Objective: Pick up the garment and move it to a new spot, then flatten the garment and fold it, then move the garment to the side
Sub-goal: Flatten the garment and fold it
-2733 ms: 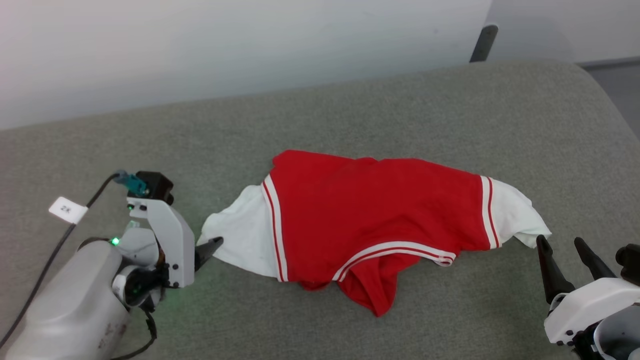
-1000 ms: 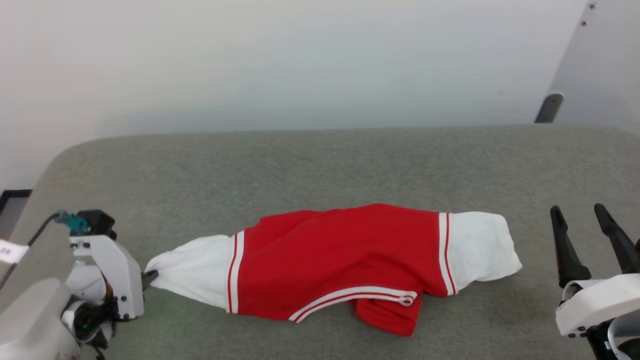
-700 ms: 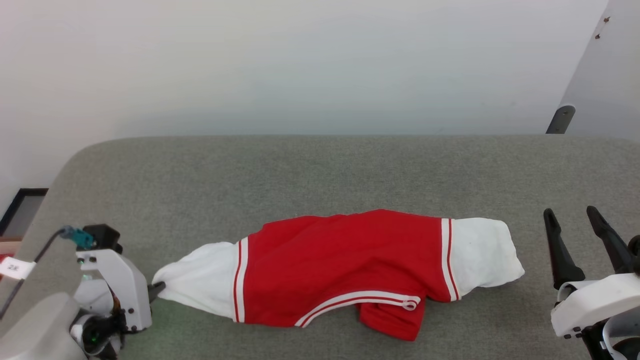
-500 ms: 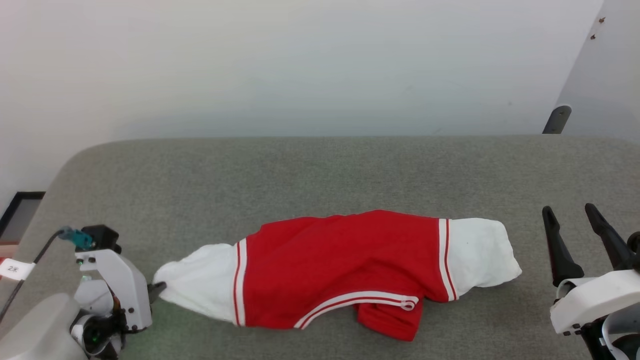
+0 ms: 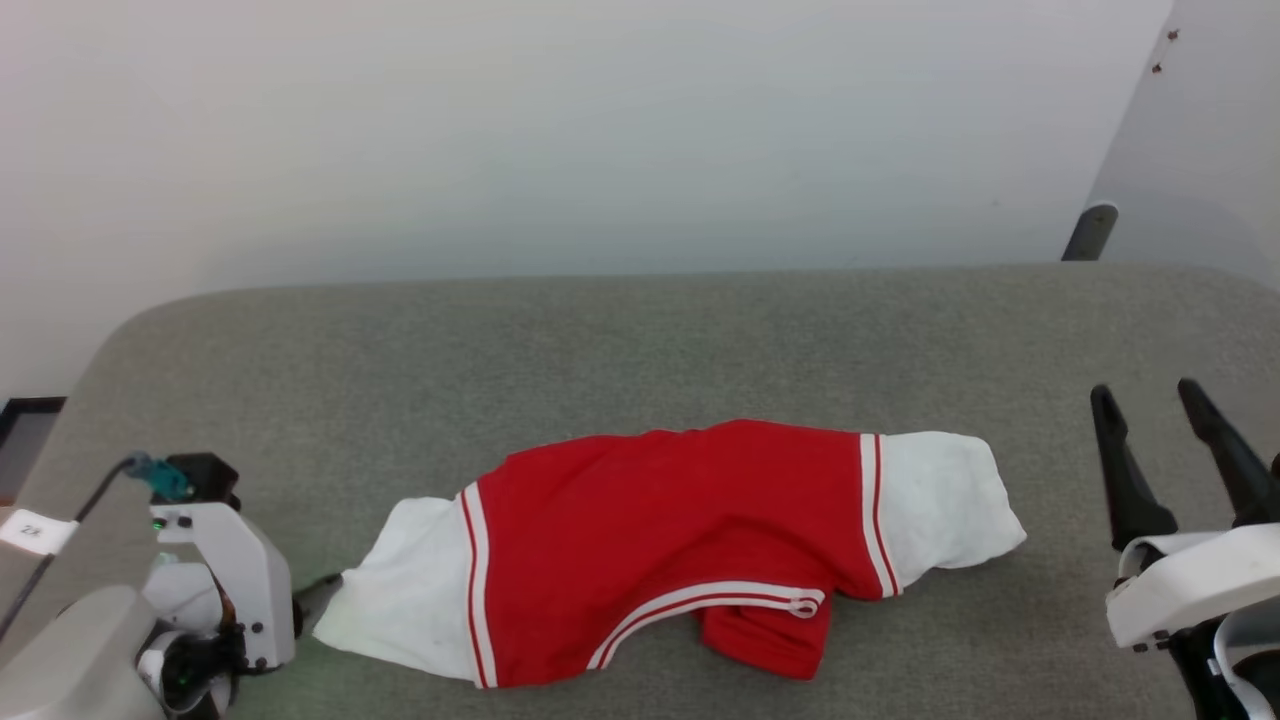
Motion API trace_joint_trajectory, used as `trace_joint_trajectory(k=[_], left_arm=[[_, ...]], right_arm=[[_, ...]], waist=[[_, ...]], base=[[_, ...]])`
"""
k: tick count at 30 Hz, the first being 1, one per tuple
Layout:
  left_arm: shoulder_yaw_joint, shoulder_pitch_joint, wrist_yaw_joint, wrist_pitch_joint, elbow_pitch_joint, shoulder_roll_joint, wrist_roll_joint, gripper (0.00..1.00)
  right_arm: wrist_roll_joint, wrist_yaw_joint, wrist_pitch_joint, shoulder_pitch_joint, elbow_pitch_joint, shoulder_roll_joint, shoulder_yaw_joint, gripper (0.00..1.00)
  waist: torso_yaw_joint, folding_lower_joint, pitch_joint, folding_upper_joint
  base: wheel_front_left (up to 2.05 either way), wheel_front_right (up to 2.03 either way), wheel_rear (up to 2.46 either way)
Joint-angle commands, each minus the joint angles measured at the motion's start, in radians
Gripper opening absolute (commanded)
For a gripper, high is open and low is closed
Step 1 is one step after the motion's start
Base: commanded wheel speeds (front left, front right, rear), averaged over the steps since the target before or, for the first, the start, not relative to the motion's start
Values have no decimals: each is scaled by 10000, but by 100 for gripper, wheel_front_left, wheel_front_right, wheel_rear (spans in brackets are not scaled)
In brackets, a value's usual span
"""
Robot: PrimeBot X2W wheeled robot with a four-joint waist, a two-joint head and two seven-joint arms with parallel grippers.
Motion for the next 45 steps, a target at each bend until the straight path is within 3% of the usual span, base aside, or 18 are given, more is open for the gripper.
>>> trace_joint_trajectory(k=[1,15,20,21,22,23,27,33,45], left_arm=[[-84,-85,33,82,-24,-16,83,100],[-426,-166,7,797,946,-107,163,100],[-355,-91,-63,940,1434,-379,-157,100],[-364,-71,-77,1018,1543,-439,-213,59],[-364,-71,-77,1018,1543,-439,-213,59],[-433,-63,-120,1156,1617,-524,-230,0],[-461,-78,-200,1395,1661,-677,-386,0],[-417,-412,-249,1235,1588,-855,-478,0],[-673,-1307,-291,1078,1196,-1322,-290,0]], right_arm=[[30,-6,9,-152,-139,-18,-3,100],[131,-6,336,-451,-832,-72,12,100],[157,-6,434,-500,-881,-97,-51,100],[147,-6,447,-507,-871,-97,-82,100],[147,-6,447,-507,-871,-97,-82,100],[183,-6,564,-559,-830,-114,-132,100],[233,-6,1042,-636,-651,-112,-262,100],[504,-6,2619,-1024,145,-417,-366,100],[1692,-5,4559,-2298,2968,-1107,172,100]], waist=[[-122,0,101,0],[-796,0,835,0],[-890,0,1020,0],[-901,0,1050,0],[-901,0,1050,0],[-894,0,1126,0],[-850,0,1230,0],[-614,0,1416,0],[156,0,2121,0]], base=[[0,0,0],[0,0,0],[0,0,0],[0,0,0],[0,0,0],[0,0,0],[0,0,0],[0,0,0],[0,0,0]])
